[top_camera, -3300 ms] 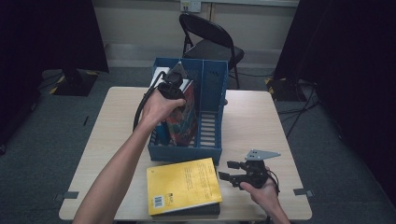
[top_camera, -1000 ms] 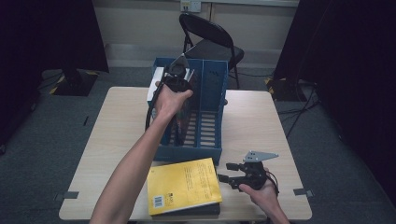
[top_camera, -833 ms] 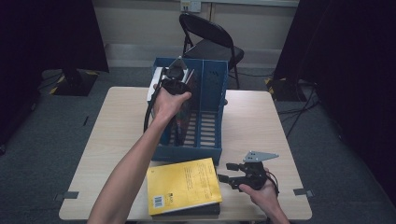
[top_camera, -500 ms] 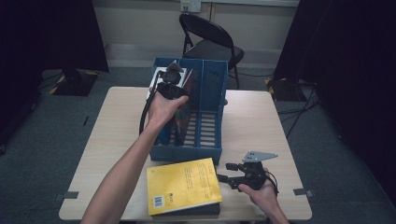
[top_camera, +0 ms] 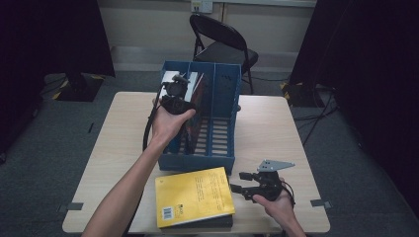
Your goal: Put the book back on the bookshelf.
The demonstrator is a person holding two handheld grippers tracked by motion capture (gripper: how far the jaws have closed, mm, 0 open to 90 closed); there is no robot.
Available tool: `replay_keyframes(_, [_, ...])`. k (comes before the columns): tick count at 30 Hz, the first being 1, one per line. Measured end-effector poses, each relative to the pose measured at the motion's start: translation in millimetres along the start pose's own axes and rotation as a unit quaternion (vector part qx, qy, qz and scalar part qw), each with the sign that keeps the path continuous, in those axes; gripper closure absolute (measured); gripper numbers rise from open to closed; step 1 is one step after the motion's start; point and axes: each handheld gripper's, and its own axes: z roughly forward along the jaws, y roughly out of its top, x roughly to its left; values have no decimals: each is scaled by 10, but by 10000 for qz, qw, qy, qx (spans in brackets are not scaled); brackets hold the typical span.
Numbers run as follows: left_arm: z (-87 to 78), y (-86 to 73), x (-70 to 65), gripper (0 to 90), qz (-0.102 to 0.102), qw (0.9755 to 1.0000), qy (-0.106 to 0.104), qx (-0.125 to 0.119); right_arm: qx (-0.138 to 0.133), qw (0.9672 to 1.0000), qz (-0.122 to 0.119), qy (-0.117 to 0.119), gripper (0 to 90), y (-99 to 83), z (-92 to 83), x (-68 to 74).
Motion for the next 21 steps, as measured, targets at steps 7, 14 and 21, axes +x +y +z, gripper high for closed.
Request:
replay_keyframes(7, [-44, -196, -29, 450, 174, 9996, -101, -207, 18, 10000, -13, 0, 340, 4, 19, 12])
replay_keyframes(14, [-79, -388, 9, 462, 379, 9983, -229, -387, 23, 10000, 7, 3, 340, 1, 25, 7])
replay_keyframes(21, [-70, -560, 87, 478, 397, 9979, -308, -408, 36, 10000, 2, -2, 340, 0, 37, 13])
